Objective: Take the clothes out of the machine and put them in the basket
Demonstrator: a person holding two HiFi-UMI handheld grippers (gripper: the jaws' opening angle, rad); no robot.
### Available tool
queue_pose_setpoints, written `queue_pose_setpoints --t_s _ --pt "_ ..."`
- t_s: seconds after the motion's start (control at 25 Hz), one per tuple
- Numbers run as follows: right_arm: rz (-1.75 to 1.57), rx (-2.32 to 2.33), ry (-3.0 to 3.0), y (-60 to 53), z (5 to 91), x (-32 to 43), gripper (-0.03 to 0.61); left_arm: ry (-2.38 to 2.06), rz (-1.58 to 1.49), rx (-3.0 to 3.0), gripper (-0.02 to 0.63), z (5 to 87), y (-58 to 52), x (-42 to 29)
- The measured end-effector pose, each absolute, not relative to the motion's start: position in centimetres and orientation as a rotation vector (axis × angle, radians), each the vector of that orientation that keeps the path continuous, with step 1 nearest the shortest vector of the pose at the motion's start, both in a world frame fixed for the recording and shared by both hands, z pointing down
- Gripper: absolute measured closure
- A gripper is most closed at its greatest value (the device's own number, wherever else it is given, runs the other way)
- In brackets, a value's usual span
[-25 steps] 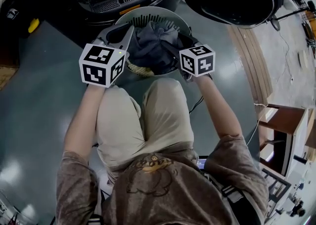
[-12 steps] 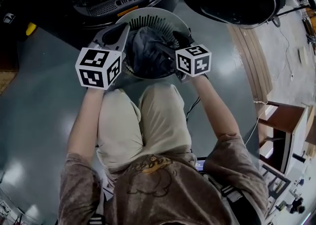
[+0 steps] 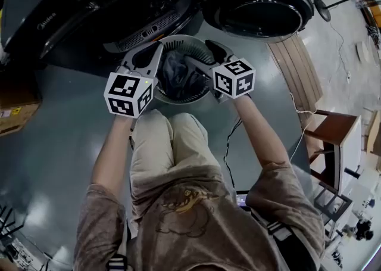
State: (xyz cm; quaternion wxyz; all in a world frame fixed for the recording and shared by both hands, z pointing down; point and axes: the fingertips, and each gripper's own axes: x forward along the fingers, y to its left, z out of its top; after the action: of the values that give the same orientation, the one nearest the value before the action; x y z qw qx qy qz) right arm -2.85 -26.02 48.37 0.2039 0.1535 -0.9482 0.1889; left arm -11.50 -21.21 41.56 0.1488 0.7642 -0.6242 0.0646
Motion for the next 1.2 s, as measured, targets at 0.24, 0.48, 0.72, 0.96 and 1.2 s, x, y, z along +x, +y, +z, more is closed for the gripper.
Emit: queue_pose_setpoints --t_s 0.24,0.48,0.72,0.96,1.2 --pt "0.538 0.392 -2.656 -23.7 35.7 -2.0 0.195 -1.709 0.209 2.249 0.606 28.5 -19.9 -9.0" --pt "0.599 0.411 -2.702 -23.2 22.3 0.1 0.195 -1.656 0.239 2.231 0.606 17.0 -18.2 -7.8" --pt "0.601 0.401 -2.747 -21.9 11.7 1.3 0.195 -1.619 0.233 2.243 0.606 7.8 -16.2 -7.5" --pt "0.539 0.384 -2.775 -20.6 6.6 0.7 0.195 -1.581 0.269 2.341 0.606 3.3 -15.9 -8.3" --pt "0.462 0.4 -2.808 -21.1 3.4 -0.5 0.195 -1.573 0.199 2.409 0.606 0.4 -17.2 -9.3"
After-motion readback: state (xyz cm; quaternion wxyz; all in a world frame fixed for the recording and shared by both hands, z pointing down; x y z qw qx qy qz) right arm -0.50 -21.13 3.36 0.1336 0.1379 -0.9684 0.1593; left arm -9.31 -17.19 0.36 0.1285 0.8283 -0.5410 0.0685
